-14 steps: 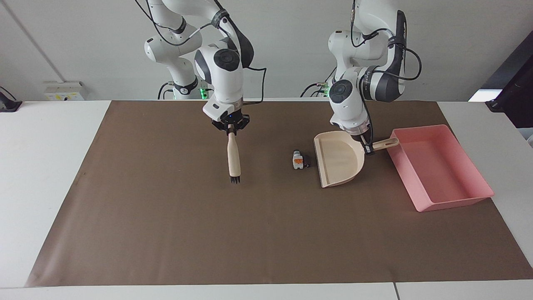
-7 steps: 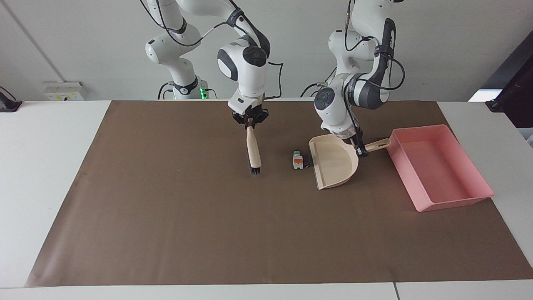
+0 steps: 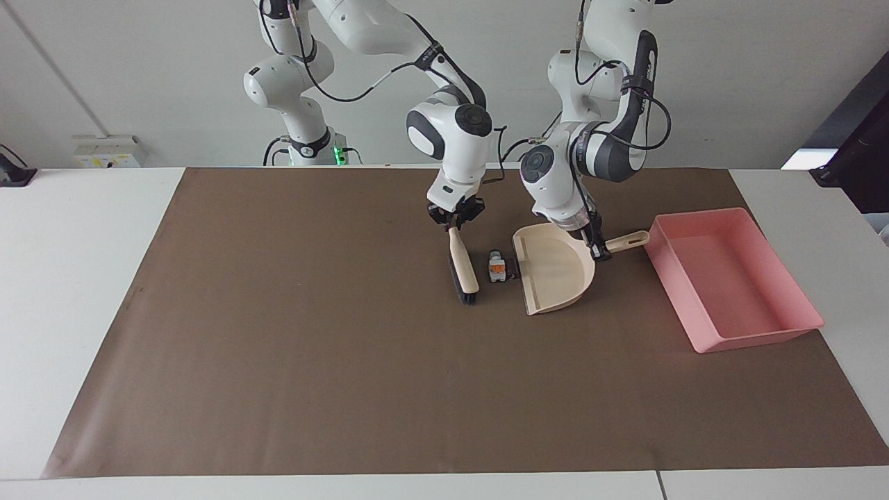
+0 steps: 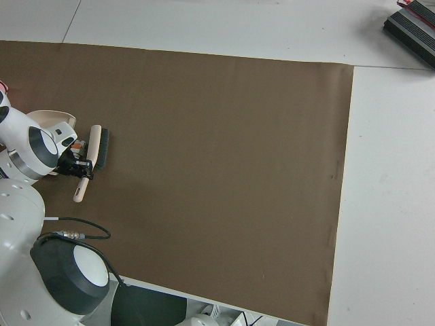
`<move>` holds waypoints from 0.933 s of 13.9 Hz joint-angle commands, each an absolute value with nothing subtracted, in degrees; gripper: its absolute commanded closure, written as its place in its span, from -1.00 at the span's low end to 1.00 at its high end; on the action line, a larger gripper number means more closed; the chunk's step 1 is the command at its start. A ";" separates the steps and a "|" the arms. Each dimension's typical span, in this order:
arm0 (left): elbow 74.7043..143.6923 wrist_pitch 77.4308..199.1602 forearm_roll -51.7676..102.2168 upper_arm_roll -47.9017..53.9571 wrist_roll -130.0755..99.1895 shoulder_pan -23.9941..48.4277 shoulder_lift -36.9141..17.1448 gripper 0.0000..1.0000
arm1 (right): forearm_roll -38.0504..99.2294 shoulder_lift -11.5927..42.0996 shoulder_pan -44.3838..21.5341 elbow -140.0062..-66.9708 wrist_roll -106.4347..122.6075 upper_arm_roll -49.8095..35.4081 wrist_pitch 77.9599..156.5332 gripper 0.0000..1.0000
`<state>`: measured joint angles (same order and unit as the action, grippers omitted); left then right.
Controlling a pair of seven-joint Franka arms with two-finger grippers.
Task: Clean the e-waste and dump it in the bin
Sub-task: 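Sweep the electronic part into the dustpan with the right gripper's brush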
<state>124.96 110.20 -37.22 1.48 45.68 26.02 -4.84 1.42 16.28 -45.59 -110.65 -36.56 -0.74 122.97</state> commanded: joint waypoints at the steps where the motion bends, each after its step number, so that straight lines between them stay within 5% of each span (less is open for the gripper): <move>1: 126.91 109.86 -38.32 1.05 44.74 27.33 -3.96 1.00 | 5.95 19.50 -45.61 -108.55 -37.53 -2.98 128.47 1.00; 9: 129.02 113.54 -38.32 1.23 44.38 27.16 -3.16 1.00 | 27.49 23.63 -46.14 -101.35 -34.63 -7.47 138.94 1.00; 13: 130.86 119.95 -37.80 1.23 45.44 24.26 -2.81 1.00 | 27.69 19.62 -44.39 -100.46 -34.72 -7.21 130.82 1.00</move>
<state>127.99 115.60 -37.33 1.24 45.12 25.41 -4.54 26.17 22.04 -45.94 -101.25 -36.17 -7.05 136.02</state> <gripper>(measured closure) 0.674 0.740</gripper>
